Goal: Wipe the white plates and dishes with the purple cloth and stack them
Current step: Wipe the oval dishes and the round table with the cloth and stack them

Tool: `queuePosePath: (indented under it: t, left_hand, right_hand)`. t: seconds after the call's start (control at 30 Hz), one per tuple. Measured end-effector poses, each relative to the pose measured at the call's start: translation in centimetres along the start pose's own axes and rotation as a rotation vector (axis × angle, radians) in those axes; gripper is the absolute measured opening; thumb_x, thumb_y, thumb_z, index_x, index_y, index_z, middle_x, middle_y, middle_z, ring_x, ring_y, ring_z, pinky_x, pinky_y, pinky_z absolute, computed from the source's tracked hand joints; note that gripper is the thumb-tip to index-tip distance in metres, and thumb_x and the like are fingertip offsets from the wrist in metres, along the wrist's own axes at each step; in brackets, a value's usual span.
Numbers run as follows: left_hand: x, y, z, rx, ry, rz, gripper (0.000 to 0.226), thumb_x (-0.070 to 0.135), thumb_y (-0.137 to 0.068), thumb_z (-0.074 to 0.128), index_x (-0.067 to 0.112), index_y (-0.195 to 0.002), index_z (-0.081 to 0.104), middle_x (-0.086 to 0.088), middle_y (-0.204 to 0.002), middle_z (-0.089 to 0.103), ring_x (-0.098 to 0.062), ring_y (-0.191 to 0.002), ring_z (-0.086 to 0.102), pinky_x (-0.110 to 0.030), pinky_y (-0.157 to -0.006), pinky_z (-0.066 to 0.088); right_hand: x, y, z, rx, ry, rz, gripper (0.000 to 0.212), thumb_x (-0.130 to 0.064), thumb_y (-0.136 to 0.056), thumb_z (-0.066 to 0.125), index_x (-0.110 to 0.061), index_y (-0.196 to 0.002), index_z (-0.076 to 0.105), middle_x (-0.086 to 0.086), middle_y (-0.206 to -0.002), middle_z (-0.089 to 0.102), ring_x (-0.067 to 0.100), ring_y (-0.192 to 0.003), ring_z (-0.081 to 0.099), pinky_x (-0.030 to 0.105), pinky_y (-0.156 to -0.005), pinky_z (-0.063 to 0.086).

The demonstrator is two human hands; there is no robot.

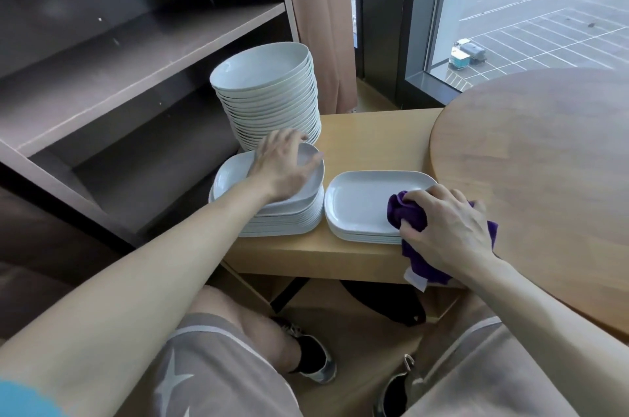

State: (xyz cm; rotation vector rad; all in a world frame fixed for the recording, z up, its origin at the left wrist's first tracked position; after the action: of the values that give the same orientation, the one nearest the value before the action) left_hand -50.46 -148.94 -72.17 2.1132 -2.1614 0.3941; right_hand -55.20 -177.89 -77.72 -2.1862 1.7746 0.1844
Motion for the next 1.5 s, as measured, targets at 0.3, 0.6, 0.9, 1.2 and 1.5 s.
queuePosePath:
  t: [0.3,0.6,0.9,1.2,1.5]
  left_hand:
    - [1.5,3.3,3.2,-0.196,-0.077,0.172,0.064,0.06,-0.1,0.045,0.024,-0.153,0.038,0.004,-0.165,0.025,-0.013,-0.155,0.005,-0.041,-0.127,0.0]
    - [3.8,0.5,4.0,-0.453,-0.326,0.286,0.141,0.09,-0.056,0.07,0.031,-0.164,0.0,0.004,-0.171,0.014,-0.017,-0.158,-0.008,-0.055,-0.123,-0.016]
    - [3.5,0.3,5.0,-0.389,-0.174,0.224,0.151,0.089,-0.041,0.077,0.038,-0.162,0.002,-0.007,-0.145,0.047,-0.022,-0.143,0.029,-0.051,-0.123,-0.012]
    - [3.6,0.4,5.2,-0.374,-0.108,0.217,0.162,0.089,-0.036,0.078,0.038,-0.159,-0.014,0.001,-0.149,0.05,-0.022,-0.143,0.03,-0.052,-0.125,-0.009]
    - [3.7,0.6,4.9,-0.383,-0.085,0.188,0.161,0.088,-0.036,0.079,0.042,-0.157,-0.018,-0.009,-0.136,0.053,-0.026,-0.143,0.029,-0.053,-0.125,-0.008]
  right_hand:
    - [0.1,-0.3,-0.1,-0.032,0.006,-0.005,0.033,-0.049,-0.088,0.058,-0.037,-0.119,0.062,-0.008,-0.116,0.059,0.022,-0.11,0.052,0.041,-0.085,0.031]
    - [0.0,-1.1,-0.1,-0.107,-0.002,0.024,0.032,-0.051,-0.088,0.056,-0.039,-0.118,0.063,-0.01,-0.114,0.058,0.02,-0.11,0.051,0.039,-0.083,0.026]
    - [-2.7,-3.9,0.9,-0.076,0.222,0.195,0.014,-0.036,-0.091,0.058,-0.028,-0.101,0.053,0.001,-0.117,0.053,0.028,-0.109,0.05,0.047,-0.087,0.033]
    - [-7.5,-6.4,4.1,-0.059,0.057,-0.073,0.035,-0.046,-0.093,0.053,-0.034,-0.125,0.062,0.002,-0.122,0.058,0.029,-0.115,0.051,0.052,-0.097,0.035]
    - [-7.0,-5.4,3.0,-0.284,-0.083,-0.294,0.035,-0.05,-0.088,0.058,-0.042,-0.122,0.064,-0.013,-0.116,0.055,0.018,-0.117,0.046,0.042,-0.092,0.033]
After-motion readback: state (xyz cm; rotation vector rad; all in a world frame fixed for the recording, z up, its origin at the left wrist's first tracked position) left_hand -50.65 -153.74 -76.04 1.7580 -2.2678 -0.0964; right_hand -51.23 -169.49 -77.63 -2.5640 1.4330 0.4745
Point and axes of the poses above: each hand's wrist, its own y-axis away from the middle knuckle, its own z-axis out of the palm, x = y × z, the point moved 2 cm from there along -y, towards the middle knuckle
